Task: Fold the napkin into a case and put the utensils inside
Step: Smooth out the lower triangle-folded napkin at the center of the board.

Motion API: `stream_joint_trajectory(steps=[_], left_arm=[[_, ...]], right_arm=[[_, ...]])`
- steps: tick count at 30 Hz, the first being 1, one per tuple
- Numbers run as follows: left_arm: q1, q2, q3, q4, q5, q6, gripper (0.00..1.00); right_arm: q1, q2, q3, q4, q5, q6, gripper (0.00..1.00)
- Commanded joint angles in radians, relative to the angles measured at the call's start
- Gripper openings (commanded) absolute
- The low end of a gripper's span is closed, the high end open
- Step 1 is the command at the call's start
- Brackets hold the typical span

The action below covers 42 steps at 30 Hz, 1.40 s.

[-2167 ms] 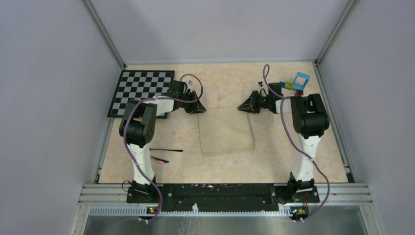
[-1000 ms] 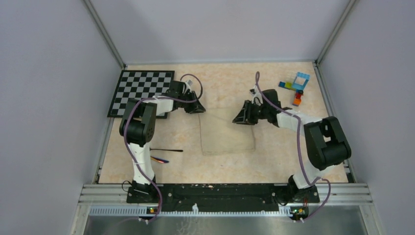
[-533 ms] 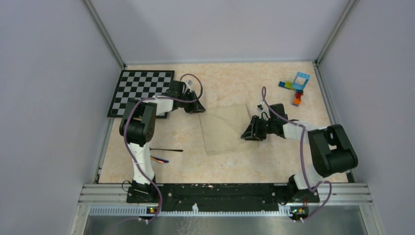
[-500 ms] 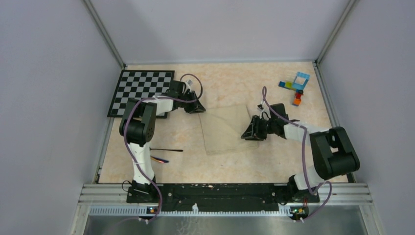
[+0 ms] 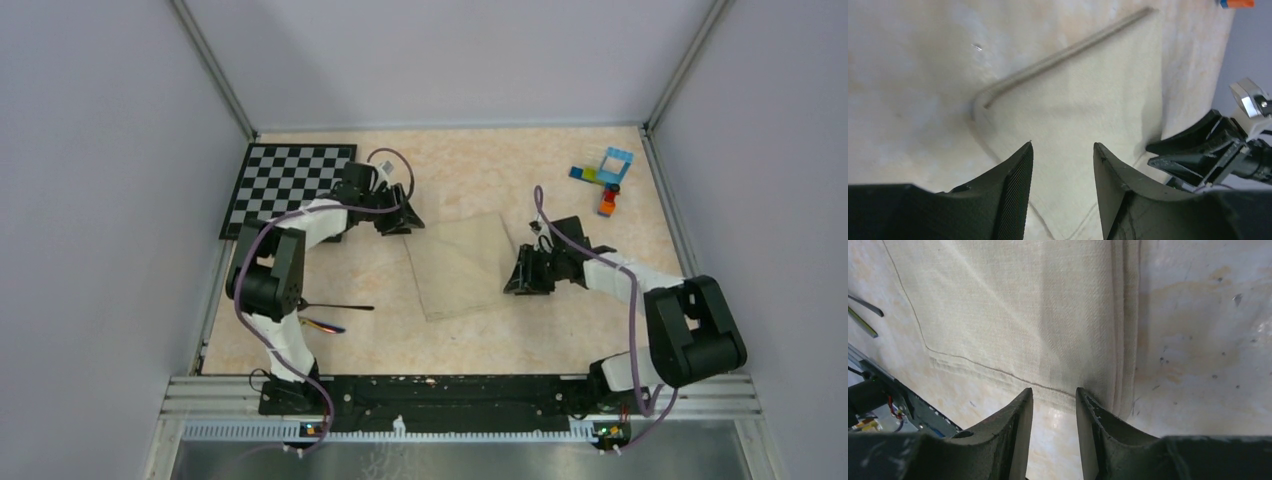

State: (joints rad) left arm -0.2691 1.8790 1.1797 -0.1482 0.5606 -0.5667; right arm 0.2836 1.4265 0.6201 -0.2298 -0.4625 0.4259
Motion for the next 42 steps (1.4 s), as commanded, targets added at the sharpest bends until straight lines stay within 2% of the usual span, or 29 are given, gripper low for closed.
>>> stream_joint_trajectory(steps=[1, 5, 9, 13, 18, 23, 25, 27, 29, 30, 32, 34, 35, 39, 42], left_arm=[[-0.089, -0.125, -0.096, 0.029, 0.061, 0.005, 0.54], [-0.206, -0.179, -0.211, 0.079, 0.042, -0.015, 0.49], [-0.290, -0.226, -0.326, 0.129, 0.009, -0.042, 0.44], [-0.361, -0.266, -0.415, 0.138, -0.035, -0.053, 0.42], [-0.403, -0.315, -0.564, 0.228, -0.060, -0.110, 0.41], [-0.420, -0.379, -0.606, 0.216, -0.050, -0.128, 0.41], [-0.420, -0.458, -0.573, 0.162, -0.062, -0.116, 0.48], [-0.418, -0.539, -0.504, 0.040, -0.116, -0.085, 0.54], [-0.412, -0.619, -0.410, -0.090, -0.229, -0.044, 0.62], [-0.407, -0.662, -0.372, -0.161, -0.319, -0.034, 0.68], [-0.380, -0.743, -0.329, -0.261, -0.499, -0.031, 0.79], [-0.337, -0.821, -0.325, -0.295, -0.676, -0.044, 0.94], [-0.298, -0.852, -0.322, -0.306, -0.695, -0.046, 0.98], [-0.154, -0.895, -0.285, -0.377, -0.689, -0.062, 0.99], [-0.116, -0.891, -0.268, -0.410, -0.672, -0.067, 0.99]], right_arm=[[0.050, -0.113, 0.046, -0.106, 0.058, -0.033, 0.38], [0.042, -0.151, 0.049, -0.071, 0.057, -0.010, 0.43], [-0.003, -0.093, -0.007, 0.027, 0.031, 0.040, 0.42], [-0.023, -0.054, -0.048, 0.040, 0.080, 0.050, 0.39], [-0.034, -0.071, -0.098, 0.031, 0.165, 0.042, 0.39], [-0.008, -0.121, -0.082, -0.012, 0.157, 0.020, 0.38], [0.046, -0.178, -0.023, -0.053, 0.177, -0.009, 0.40], [0.110, -0.233, 0.038, -0.086, 0.201, -0.061, 0.47], [0.210, -0.296, 0.086, -0.079, 0.227, -0.139, 0.53], [0.278, -0.345, 0.094, -0.049, 0.248, -0.195, 0.60], [0.396, -0.468, 0.021, 0.127, 0.277, -0.234, 0.67], [0.497, -0.546, -0.063, 0.324, 0.386, -0.271, 0.77], [0.517, -0.547, -0.074, 0.378, 0.390, -0.281, 0.79], [0.554, -0.437, -0.075, 0.499, 0.274, -0.351, 0.79], [0.661, -0.344, -0.068, 0.546, 0.319, -0.503, 0.80]])
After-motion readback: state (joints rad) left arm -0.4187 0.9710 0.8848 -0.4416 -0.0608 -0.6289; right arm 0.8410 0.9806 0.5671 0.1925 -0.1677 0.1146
